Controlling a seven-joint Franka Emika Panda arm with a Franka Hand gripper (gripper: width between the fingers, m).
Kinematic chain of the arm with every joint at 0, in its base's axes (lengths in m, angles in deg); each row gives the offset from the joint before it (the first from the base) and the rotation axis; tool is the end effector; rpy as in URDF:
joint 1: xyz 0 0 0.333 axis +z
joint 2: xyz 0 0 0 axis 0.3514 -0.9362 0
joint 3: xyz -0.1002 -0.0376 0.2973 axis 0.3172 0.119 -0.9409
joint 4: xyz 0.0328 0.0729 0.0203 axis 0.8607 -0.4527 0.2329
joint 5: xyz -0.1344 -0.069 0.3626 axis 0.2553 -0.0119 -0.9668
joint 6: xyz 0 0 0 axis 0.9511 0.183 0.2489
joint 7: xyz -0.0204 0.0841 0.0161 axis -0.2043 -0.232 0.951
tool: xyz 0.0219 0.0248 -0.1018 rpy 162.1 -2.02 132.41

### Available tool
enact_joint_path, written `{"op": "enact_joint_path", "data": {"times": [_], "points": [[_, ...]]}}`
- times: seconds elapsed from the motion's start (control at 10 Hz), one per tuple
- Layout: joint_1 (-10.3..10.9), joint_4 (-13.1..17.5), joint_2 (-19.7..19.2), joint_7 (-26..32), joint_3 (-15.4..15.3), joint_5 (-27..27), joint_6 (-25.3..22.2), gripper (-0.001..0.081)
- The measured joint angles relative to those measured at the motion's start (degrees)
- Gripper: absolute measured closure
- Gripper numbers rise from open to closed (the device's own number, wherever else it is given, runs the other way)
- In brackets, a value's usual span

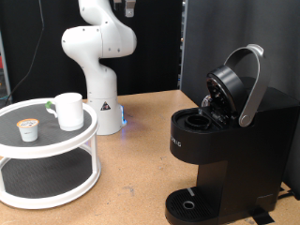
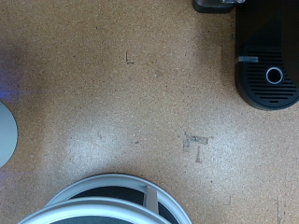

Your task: Make a cup of coffee with the keurig machine

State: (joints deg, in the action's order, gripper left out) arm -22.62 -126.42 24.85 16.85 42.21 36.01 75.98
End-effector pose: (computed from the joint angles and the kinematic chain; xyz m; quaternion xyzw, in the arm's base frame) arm 0.3093 0.0001 0.5900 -0.9223 -0.3865 -0.0030 0.0043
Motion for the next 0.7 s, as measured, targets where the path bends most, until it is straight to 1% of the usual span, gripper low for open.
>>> {"op": "enact_joint_path", "data": {"times": [0.1, 0.2, 0.4, 0.5, 0.6, 0.7], "points": [[0.0, -0.1, 0.0, 0.6, 0.3, -0.1, 0.9, 0.0003], [0.0, -0.2, 0.1, 1.9, 1.3, -0.3, 2.1, 0.0003], [-0.3, -0.2, 0.2, 6.6, 5.8, -0.4, 2.5, 0.0003], [-0.5, -0.1, 0.2, 9.7, 7.9, 0.8, 1.5, 0.0003], [-0.9, 0.1, 0.2, 11.8, 9.7, 2.1, 1.3, 0.0003], [-1.2, 0.2, 0.2, 12.9, 10.6, 2.3, 1.3, 0.0003]]}}
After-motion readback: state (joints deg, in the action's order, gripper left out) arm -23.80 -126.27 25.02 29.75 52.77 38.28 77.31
